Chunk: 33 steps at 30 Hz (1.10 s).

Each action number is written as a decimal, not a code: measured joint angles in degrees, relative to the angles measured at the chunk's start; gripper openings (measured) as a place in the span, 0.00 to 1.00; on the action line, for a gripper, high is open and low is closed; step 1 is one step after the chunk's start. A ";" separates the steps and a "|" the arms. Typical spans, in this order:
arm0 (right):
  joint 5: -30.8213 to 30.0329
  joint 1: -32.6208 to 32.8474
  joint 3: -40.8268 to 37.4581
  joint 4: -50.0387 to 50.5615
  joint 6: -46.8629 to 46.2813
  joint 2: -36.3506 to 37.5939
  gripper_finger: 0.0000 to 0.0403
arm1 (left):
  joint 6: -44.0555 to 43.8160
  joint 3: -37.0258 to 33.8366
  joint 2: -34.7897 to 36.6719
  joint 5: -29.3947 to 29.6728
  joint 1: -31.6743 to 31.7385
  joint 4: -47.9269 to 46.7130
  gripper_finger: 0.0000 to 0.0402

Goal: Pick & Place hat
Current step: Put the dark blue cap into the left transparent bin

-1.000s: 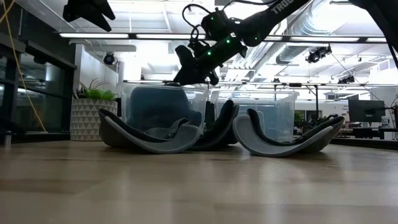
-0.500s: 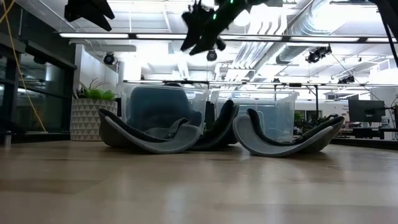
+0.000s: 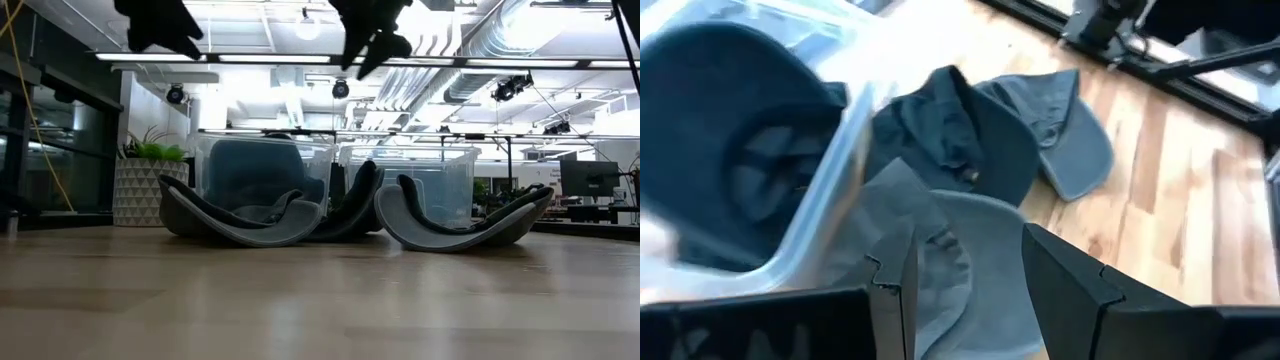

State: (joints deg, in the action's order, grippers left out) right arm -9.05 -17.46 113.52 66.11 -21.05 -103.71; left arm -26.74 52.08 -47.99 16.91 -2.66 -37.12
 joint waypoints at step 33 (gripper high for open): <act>3.22 8.33 -40.11 -25.31 -39.44 3.44 0.53 | 1.04 -13.44 -0.07 -12.02 0.02 17.66 0.32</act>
State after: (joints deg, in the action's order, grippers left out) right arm -5.82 -9.13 73.42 40.80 -60.49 -100.27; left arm -25.70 38.63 -48.05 4.89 -2.64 -19.46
